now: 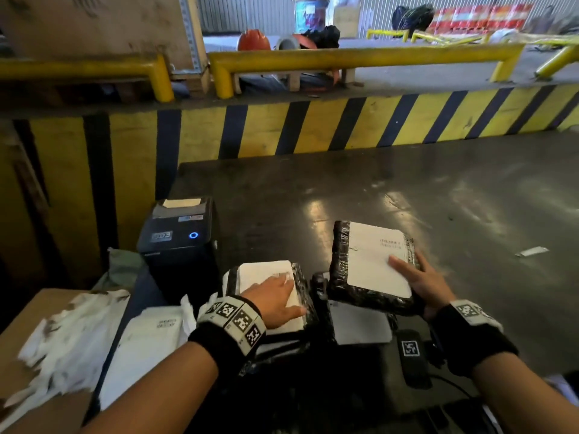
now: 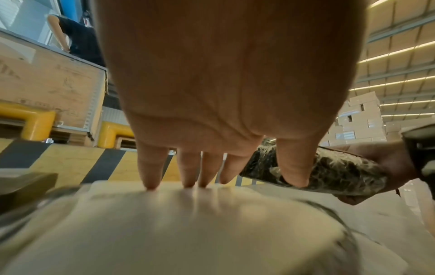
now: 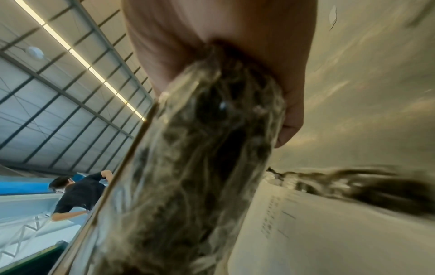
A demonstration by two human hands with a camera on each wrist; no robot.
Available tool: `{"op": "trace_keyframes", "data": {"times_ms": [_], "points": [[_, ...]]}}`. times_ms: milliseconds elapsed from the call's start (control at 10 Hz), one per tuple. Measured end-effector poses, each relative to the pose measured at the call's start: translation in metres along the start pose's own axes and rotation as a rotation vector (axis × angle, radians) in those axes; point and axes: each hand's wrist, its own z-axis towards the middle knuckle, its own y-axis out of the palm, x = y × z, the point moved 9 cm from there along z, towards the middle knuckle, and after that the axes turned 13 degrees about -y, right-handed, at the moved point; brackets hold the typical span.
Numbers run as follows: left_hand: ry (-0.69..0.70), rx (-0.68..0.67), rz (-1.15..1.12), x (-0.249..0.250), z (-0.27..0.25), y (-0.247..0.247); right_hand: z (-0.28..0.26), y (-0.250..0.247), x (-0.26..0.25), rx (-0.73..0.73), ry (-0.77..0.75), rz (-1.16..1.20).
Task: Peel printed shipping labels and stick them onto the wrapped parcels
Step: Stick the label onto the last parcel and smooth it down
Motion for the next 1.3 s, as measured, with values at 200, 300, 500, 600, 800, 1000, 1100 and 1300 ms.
{"op": "trace_keyframes", "data": {"times_ms": [200, 300, 500, 600, 800, 1000, 1100, 1300], "points": [[-0.040, 0.036, 0.033, -0.003, -0.023, 0.027, -0.048, -0.002, 0.011, 0.024, 0.036, -0.052], [-0.065, 0.074, 0.035, -0.004, -0.027, 0.033, -0.044, 0.000, 0.014, -0.003, 0.026, -0.085], [-0.103, 0.119, 0.069, -0.003, -0.029, 0.037, -0.027, 0.014, 0.002, -0.122, 0.010, -0.173], [-0.123, 0.122, 0.082, -0.003, -0.028, 0.037, -0.021, 0.016, 0.007, -0.151, 0.017, -0.188], [-0.167, 0.133, 0.096, -0.008, -0.023, 0.042, -0.004, 0.013, 0.031, -0.217, 0.042, -0.222], [-0.176, 0.099, 0.072, -0.008, -0.024, 0.041, -0.001, 0.007, 0.037, -0.255, 0.028, -0.410], [-0.170, 0.091, 0.064, -0.005, -0.026, 0.040, -0.006, 0.008, 0.025, -0.280, 0.027, -0.575], [-0.203, 0.093, -0.042, 0.009, -0.045, 0.037, -0.029, 0.008, -0.019, -0.154, -0.009, -1.078]]}}
